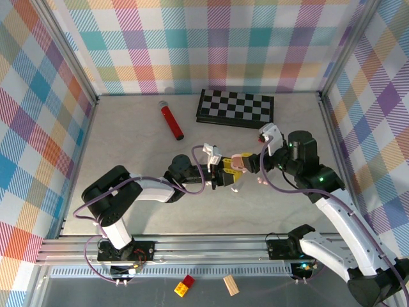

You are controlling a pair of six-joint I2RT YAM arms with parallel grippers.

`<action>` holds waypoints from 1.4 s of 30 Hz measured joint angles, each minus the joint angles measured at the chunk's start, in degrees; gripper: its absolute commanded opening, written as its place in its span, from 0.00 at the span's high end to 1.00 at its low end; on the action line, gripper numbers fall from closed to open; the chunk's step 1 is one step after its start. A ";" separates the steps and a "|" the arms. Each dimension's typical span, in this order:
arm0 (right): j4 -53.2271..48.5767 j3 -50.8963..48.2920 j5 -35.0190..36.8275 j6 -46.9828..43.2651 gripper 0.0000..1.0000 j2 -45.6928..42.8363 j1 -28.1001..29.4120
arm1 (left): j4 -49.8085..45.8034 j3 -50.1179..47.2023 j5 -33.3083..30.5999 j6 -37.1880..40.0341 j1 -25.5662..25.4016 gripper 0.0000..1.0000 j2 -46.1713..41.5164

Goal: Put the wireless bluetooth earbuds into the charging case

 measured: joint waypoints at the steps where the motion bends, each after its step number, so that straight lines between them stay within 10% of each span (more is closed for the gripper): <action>1: 0.24 0.00 0.39 0.42 0.04 0.00 0.00 | 0.00 0.00 0.20 0.02 0.00 0.65 -0.13; 27: 0.92 1.36 -3.10 5.86 0.04 -3.34 -0.07 | 0.48 -1.14 0.63 1.70 0.46 0.65 -0.55; 42: -1.31 -8.59 -1.86 29.90 0.10 -1.88 -10.62 | 1.53 -6.86 -0.72 3.78 9.18 0.65 -2.91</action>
